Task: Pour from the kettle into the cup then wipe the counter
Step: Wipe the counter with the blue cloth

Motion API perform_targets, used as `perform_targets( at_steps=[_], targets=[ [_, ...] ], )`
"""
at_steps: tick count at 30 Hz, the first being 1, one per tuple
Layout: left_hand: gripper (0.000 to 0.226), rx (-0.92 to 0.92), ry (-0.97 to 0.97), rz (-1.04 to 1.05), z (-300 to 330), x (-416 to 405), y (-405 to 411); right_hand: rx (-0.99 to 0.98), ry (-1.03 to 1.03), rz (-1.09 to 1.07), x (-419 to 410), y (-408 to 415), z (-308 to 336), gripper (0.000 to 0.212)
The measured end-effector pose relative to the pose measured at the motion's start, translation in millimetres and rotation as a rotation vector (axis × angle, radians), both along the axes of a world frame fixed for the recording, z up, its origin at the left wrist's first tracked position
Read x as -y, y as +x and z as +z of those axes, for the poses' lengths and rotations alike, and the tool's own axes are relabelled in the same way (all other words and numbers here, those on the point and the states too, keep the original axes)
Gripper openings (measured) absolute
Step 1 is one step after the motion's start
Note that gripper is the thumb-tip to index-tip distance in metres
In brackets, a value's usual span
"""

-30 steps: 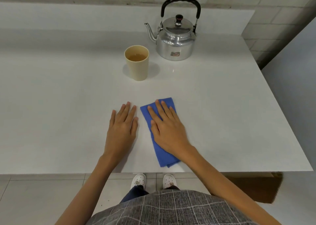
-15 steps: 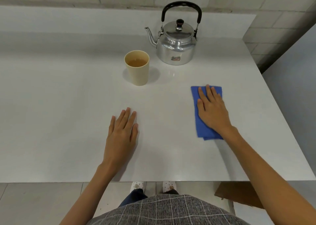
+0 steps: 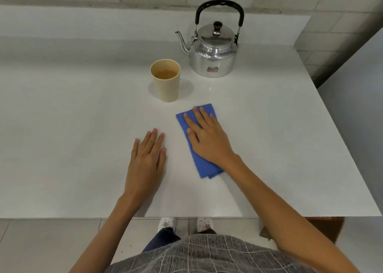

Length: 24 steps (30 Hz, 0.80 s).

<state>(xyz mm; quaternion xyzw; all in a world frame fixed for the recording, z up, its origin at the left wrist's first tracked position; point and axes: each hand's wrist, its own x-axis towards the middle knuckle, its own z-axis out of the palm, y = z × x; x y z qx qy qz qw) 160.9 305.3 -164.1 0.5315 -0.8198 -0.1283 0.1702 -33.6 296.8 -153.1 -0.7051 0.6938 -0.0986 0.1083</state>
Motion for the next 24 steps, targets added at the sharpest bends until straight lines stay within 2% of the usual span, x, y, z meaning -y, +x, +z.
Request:
perform_targets(
  at_steps=[5, 9, 12, 16, 24],
  targets=[
    [0.045, 0.005, 0.008, -0.007, 1, 0, 1, -0.035, 0.020, 0.070, -83, -7, 0, 0.051],
    [0.045, -0.016, 0.008, 0.002, 3, -1, 0, -0.044, 0.024, -0.031, -114, -49, 1, 0.050],
    [0.045, -0.029, 0.018, 0.006, 4, -1, 0, -0.065, 0.004, -0.161, -93, -67, 2, 0.049],
    [0.044, -0.053, 0.032, 0.001, 5, -2, 0, -0.080, 0.006, -0.264, -35, -51, 2, 0.051],
    [0.038, -0.161, 0.030, 0.002, 7, -1, 3, -0.034, 0.027, -0.140, 27, 34, 1, 0.052]
  ],
)
